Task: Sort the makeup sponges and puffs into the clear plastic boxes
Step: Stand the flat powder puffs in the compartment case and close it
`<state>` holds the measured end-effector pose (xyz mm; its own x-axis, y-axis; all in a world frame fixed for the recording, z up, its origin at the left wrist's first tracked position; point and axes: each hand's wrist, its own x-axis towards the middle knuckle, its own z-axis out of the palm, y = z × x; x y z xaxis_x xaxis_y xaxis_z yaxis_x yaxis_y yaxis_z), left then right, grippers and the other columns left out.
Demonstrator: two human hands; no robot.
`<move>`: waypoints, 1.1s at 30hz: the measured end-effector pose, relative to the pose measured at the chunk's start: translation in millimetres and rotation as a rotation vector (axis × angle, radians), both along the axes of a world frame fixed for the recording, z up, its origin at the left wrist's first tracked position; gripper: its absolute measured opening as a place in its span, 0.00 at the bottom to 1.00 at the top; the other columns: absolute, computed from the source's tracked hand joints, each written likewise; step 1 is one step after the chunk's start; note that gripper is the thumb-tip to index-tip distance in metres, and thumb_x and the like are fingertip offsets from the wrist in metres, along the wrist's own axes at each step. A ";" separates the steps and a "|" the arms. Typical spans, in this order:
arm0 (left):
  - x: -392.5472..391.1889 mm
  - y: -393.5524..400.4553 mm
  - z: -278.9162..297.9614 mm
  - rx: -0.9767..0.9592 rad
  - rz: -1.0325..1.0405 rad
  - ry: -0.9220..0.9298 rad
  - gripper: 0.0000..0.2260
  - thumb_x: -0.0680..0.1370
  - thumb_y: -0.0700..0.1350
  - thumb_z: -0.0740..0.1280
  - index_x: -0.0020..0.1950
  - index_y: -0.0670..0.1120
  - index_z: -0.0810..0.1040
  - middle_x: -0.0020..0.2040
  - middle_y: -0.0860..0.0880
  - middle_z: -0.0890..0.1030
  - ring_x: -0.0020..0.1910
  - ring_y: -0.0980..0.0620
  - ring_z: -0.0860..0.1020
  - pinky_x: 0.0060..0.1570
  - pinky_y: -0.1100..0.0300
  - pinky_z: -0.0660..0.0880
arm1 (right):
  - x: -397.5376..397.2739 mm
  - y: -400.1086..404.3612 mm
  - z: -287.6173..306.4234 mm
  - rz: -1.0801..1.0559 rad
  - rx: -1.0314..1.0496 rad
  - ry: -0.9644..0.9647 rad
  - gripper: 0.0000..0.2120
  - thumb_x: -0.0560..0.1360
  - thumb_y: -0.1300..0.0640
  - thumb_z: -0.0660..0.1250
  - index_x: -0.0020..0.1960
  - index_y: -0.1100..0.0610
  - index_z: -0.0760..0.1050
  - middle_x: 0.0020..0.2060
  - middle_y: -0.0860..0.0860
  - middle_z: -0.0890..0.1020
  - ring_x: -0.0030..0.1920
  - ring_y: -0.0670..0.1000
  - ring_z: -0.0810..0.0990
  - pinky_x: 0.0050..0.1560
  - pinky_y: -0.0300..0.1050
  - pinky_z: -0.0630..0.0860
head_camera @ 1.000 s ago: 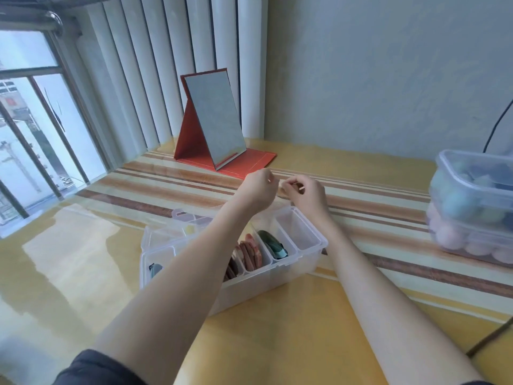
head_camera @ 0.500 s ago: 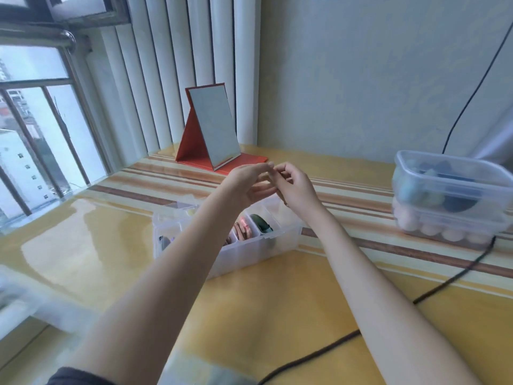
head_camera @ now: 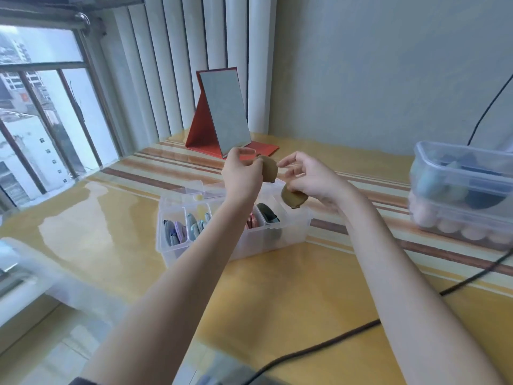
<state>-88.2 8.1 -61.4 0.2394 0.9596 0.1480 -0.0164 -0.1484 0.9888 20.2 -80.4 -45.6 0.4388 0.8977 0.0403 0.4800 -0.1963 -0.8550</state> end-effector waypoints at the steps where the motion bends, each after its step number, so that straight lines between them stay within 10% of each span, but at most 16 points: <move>1: 0.8 -0.9 -0.5 0.008 0.008 0.015 0.08 0.73 0.38 0.64 0.48 0.49 0.73 0.46 0.47 0.80 0.45 0.48 0.81 0.50 0.47 0.80 | -0.1 -1.3 1.8 0.024 -0.031 -0.037 0.18 0.72 0.69 0.66 0.56 0.51 0.73 0.45 0.52 0.76 0.42 0.48 0.75 0.40 0.41 0.73; 11: -0.7 -18.4 -3.1 0.511 0.008 0.198 0.04 0.77 0.39 0.62 0.50 0.45 0.75 0.46 0.53 0.79 0.49 0.52 0.78 0.50 0.55 0.76 | -22.6 -5.5 11.9 -0.087 -0.263 -0.550 0.08 0.68 0.51 0.77 0.42 0.54 0.82 0.41 0.50 0.83 0.43 0.53 0.80 0.46 0.44 0.78; 18: -0.1 -18.9 -7.0 0.521 -0.013 0.407 0.05 0.79 0.42 0.59 0.54 0.44 0.71 0.49 0.47 0.79 0.45 0.43 0.79 0.45 0.48 0.78 | -21.5 -19.0 22.6 0.068 -0.423 -0.338 0.10 0.78 0.64 0.60 0.51 0.53 0.78 0.43 0.51 0.80 0.34 0.47 0.78 0.22 0.34 0.63; 33: 5.9 -25.7 -10.0 0.623 -0.250 0.550 0.07 0.81 0.40 0.54 0.59 0.42 0.65 0.51 0.41 0.80 0.47 0.39 0.78 0.47 0.45 0.75 | -19.9 -22.5 32.2 0.028 -0.488 -0.209 0.12 0.80 0.59 0.55 0.46 0.57 0.76 0.37 0.50 0.85 0.26 0.47 0.73 0.22 0.32 0.61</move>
